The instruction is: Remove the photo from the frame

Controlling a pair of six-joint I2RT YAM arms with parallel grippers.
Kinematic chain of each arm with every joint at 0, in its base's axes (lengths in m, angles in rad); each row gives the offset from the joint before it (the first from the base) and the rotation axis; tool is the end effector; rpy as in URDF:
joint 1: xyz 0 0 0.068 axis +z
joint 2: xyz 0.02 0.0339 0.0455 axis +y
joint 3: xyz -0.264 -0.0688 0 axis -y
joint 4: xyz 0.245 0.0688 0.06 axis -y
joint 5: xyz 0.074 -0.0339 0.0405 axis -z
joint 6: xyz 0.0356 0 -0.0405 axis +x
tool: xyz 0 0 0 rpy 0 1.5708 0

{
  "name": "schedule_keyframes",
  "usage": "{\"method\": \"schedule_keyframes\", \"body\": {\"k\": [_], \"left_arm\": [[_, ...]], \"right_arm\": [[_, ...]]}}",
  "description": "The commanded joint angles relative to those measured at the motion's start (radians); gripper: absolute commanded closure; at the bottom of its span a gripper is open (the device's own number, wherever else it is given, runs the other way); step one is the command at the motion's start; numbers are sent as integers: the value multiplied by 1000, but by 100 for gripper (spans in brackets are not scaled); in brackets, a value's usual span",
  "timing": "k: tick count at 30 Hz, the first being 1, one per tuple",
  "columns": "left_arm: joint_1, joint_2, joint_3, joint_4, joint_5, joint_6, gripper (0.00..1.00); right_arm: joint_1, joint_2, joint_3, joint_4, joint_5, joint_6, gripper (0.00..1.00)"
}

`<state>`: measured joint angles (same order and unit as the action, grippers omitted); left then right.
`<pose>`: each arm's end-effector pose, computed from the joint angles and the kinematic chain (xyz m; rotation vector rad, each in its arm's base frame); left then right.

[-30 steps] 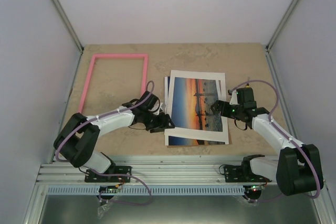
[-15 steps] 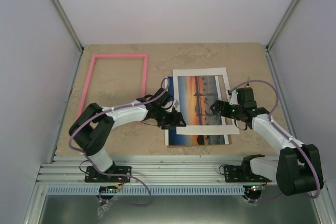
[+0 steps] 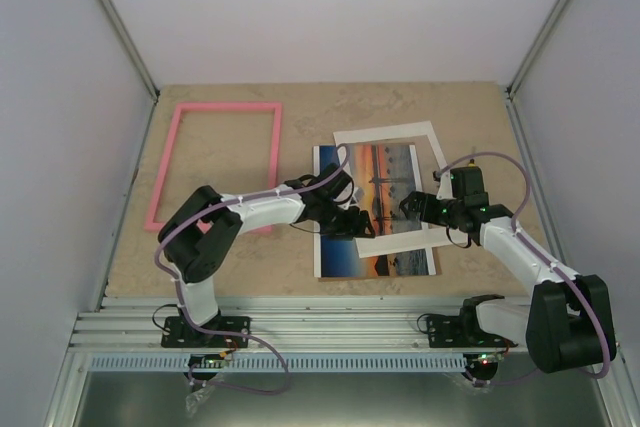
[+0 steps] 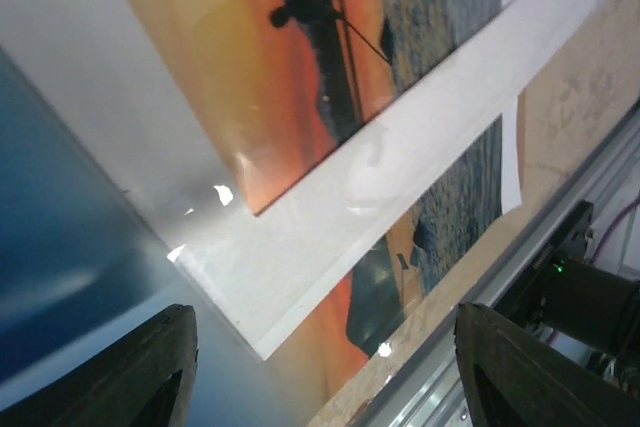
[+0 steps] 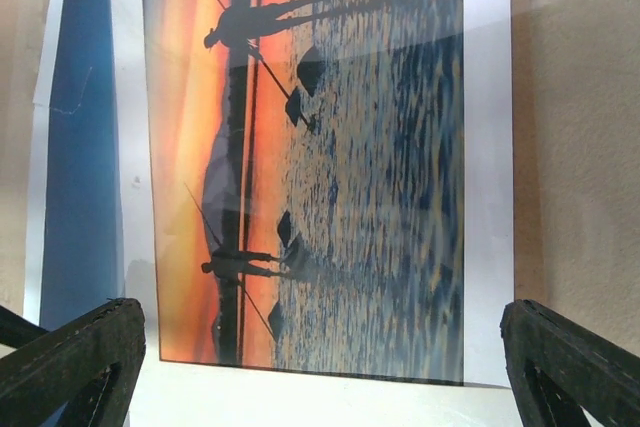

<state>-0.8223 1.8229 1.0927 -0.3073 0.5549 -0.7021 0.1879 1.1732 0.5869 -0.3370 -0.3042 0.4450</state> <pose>0.2322 -0.2776 0.1607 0.4012 2.8942 -1.1495 0.2143 0.0516 0.1852 0.1965 2.5418 0.6367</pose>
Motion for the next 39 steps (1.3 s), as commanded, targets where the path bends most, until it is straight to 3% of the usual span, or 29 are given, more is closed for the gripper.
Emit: {"method": "schedule_keyframes", "body": {"k": [1,11,19,29,39], "left_arm": [[0,-70,-23,-33,-84,21,26],[85,-295,-238,-38,-140,-44,19],[156,-456,-450,73,-107,-170,17],[157,-386,-515,235,-77,-238,17],[157,-311,-480,263,-39,-209,22]], "right_arm": [[7,-12,28,1,-27,-25,2],[66,25,34,49,-88,-29,2],[125,59,37,72,-100,-27,2],[169,74,50,76,-102,-24,2],[183,64,51,72,-100,-20,2]]}}
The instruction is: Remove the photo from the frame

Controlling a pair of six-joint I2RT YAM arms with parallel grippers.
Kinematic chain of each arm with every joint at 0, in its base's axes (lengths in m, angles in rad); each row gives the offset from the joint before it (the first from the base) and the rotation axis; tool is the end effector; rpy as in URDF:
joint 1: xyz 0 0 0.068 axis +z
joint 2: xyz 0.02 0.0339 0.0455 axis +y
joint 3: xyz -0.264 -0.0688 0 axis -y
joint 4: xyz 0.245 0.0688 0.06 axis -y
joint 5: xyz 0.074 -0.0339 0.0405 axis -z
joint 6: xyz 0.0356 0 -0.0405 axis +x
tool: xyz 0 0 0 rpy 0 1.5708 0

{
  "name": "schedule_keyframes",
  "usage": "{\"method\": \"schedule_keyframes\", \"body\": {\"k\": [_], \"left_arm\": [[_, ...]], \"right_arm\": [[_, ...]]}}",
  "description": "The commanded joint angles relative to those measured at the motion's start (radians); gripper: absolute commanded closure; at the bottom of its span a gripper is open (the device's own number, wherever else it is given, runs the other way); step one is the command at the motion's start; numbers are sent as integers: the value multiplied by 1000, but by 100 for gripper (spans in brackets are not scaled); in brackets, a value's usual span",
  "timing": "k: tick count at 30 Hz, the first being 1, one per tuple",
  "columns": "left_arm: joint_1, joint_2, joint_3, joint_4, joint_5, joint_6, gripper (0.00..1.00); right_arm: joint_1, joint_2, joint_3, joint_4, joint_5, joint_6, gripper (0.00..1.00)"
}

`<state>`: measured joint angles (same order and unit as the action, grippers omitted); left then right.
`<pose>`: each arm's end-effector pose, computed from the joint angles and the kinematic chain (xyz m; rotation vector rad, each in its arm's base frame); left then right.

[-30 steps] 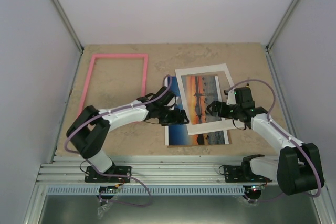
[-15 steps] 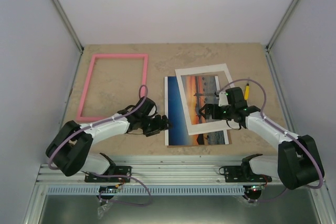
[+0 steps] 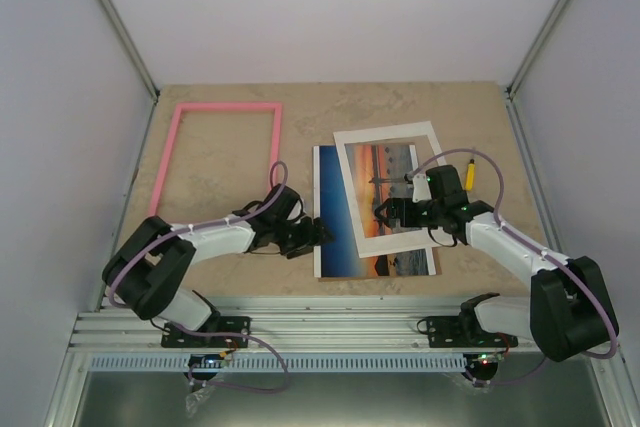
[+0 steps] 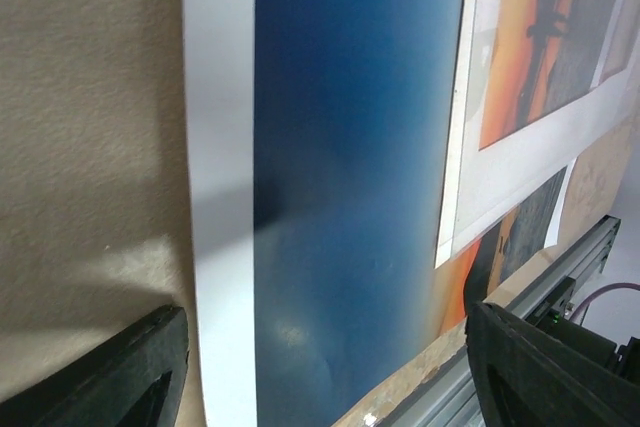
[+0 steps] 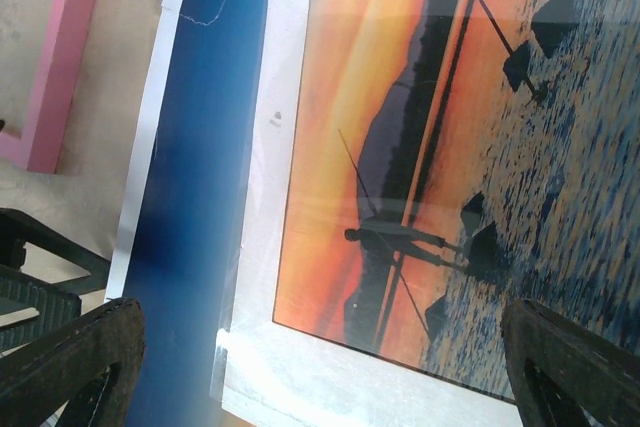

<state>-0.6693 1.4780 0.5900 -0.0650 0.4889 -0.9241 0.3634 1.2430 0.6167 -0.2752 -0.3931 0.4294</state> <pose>0.1918 -0.1730 0.1382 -0.1361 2.8356 -1.1392 0.2148 0.0963 0.1846 -0.0925 2.5585 0.8120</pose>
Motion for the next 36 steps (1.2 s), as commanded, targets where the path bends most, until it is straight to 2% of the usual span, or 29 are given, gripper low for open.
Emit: {"method": "schedule_keyframes", "body": {"k": [1,12,27,36], "left_arm": [[4,37,30,19,34,16,24],[4,-16,108,-59,20,54,29],[7,45,85,107,-10,-60,35],[22,101,60,227,-24,-153,50]], "right_arm": [[8,-7,21,11,-13,-5,2],[9,-2,25,15,-15,2,2],[14,9,26,20,-15,3,2],[14,9,25,16,-16,-5,2]]}}
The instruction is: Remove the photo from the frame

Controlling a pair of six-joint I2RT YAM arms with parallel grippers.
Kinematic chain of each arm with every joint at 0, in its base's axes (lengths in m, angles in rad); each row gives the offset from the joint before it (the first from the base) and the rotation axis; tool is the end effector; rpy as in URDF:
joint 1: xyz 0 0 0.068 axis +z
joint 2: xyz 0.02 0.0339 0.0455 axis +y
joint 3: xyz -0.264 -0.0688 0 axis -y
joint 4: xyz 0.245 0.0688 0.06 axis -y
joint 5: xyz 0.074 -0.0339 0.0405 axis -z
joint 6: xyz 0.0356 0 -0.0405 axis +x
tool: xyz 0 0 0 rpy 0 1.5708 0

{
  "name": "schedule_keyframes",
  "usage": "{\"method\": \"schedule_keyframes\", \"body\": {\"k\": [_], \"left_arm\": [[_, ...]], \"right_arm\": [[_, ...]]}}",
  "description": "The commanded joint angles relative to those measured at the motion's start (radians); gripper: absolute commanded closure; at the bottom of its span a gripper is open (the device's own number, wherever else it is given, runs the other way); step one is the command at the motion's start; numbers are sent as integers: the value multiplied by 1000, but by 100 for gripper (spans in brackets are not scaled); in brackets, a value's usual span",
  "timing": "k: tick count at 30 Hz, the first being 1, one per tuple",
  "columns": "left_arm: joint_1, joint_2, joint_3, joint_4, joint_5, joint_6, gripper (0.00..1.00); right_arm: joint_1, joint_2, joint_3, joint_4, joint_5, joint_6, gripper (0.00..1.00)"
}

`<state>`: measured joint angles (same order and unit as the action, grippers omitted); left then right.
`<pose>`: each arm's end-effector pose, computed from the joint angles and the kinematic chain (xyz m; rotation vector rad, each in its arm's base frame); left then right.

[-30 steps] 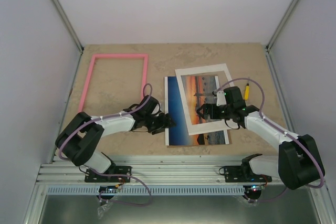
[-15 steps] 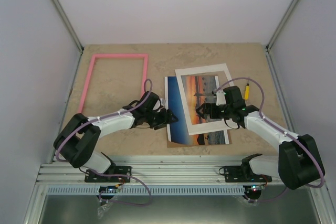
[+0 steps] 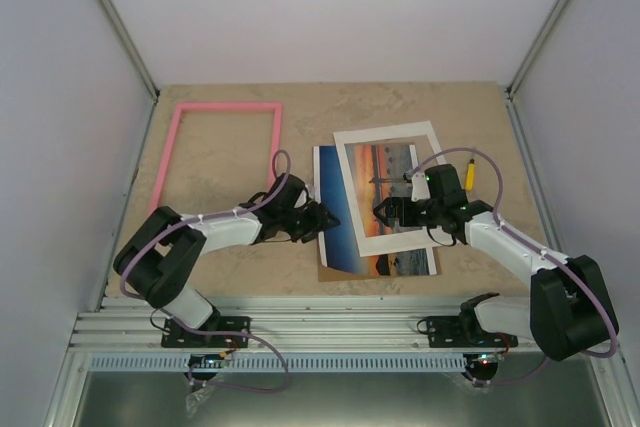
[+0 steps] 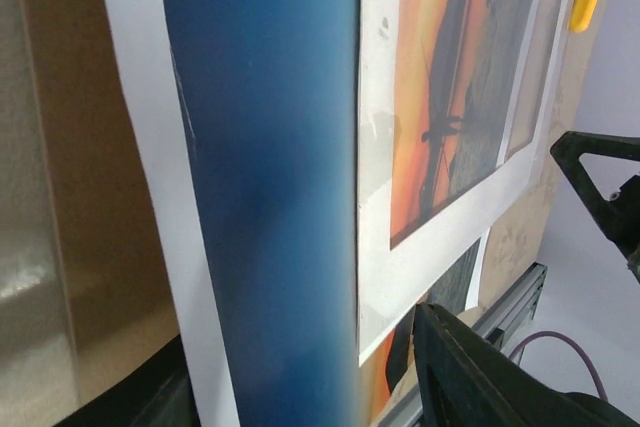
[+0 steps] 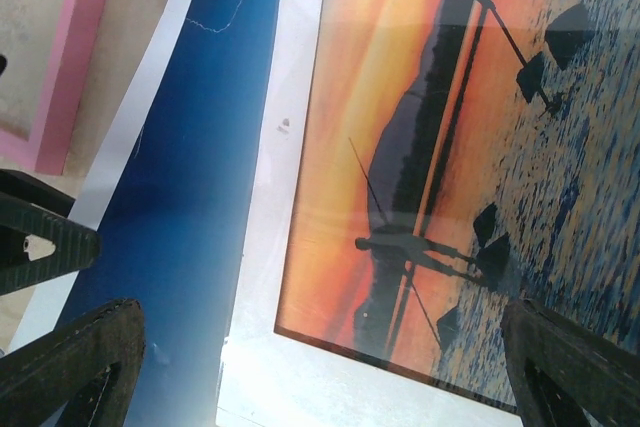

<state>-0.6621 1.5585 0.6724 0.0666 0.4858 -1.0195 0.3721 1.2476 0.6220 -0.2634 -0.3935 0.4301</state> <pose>0.2186 -0.1915 0.1486 -0.2216 2.7196 -1.2468 0.2160 0.0990 0.1860 -0.1060 2.5471 0.8189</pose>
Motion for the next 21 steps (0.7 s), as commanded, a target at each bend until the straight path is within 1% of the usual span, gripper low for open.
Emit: {"method": "schedule_keyframes", "body": {"k": [1,7,10,18,21], "left_arm": [[19,24,-23,104,-23,-68,52],[38,57,-17,133,-41,-95,61],[50,82,-16,160,-28,-107,64],[61,130,-2,188,-60,-96,71],[68,143,-1,197,-71,-87,75]], "right_arm": [[5,4,19,4,-16,-7,2],[5,2,16,2,-17,-15,2],[5,4,17,2,-18,-19,2],[5,1,16,0,-21,-25,2],[5,1,15,1,-20,-27,2]]}}
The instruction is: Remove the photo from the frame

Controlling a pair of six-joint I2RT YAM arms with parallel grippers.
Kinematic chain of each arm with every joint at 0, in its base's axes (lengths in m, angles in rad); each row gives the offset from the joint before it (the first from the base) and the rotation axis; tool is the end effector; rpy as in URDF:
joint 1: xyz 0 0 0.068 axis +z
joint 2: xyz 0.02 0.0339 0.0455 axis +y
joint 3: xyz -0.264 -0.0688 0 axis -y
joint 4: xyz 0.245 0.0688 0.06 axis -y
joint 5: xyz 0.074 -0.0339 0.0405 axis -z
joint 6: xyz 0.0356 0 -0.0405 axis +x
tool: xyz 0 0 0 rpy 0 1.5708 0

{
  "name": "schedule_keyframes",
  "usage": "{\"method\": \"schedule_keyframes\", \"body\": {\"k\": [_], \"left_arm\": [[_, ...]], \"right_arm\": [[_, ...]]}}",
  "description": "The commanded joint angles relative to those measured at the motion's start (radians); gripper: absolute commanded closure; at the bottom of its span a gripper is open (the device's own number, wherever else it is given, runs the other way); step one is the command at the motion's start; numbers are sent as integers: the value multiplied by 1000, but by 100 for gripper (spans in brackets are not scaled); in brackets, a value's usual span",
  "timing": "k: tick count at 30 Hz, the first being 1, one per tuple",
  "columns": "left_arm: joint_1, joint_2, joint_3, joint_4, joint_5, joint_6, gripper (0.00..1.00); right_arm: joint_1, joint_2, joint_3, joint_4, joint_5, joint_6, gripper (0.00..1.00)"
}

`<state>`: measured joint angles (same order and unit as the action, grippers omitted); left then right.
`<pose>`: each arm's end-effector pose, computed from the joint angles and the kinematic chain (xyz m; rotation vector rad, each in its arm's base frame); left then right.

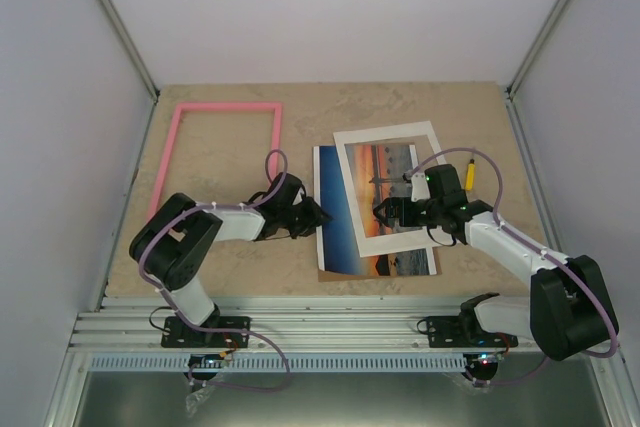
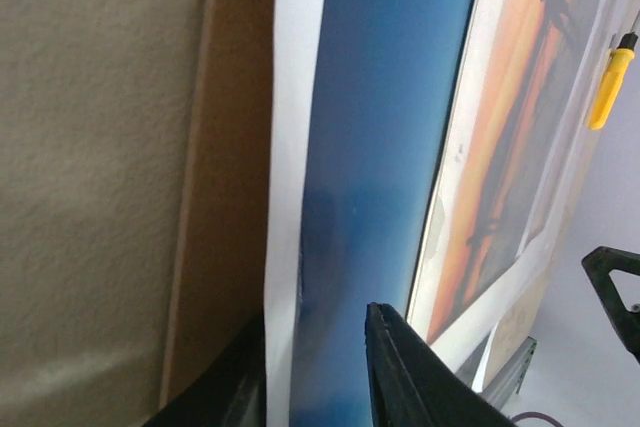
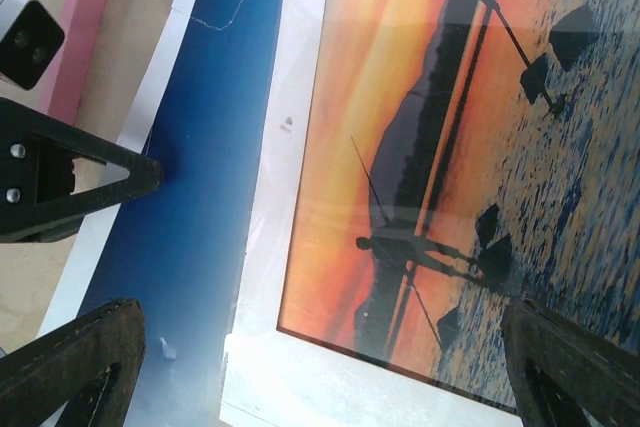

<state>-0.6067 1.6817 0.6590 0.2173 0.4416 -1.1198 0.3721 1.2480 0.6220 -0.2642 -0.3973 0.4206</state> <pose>0.2391 -0.1845 0.1215 -0.4497 2.6769 -1.2214 0.2159 0.0991 0.1859 -0.1195 2.5460 0.8196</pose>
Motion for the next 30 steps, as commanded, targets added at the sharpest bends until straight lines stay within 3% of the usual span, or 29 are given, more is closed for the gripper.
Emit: {"method": "schedule_keyframes", "body": {"k": [1,7,12,17,30], "left_arm": [[15,24,11,53,-25,14,76],[26,44,22,82,-12,46,81],[27,41,45,44,-12,105,91],[29,16,80,-52,-41,183,100],[30,-170,193,-454,-192,357,100]], "right_arm": [[5,1,15,2,-17,-18,2],[5,1,15,3,-21,-20,2],[5,2,16,5,-25,-23,2],[5,4,18,7,-25,-26,2],[5,11,39,12,-19,-33,2]]}}
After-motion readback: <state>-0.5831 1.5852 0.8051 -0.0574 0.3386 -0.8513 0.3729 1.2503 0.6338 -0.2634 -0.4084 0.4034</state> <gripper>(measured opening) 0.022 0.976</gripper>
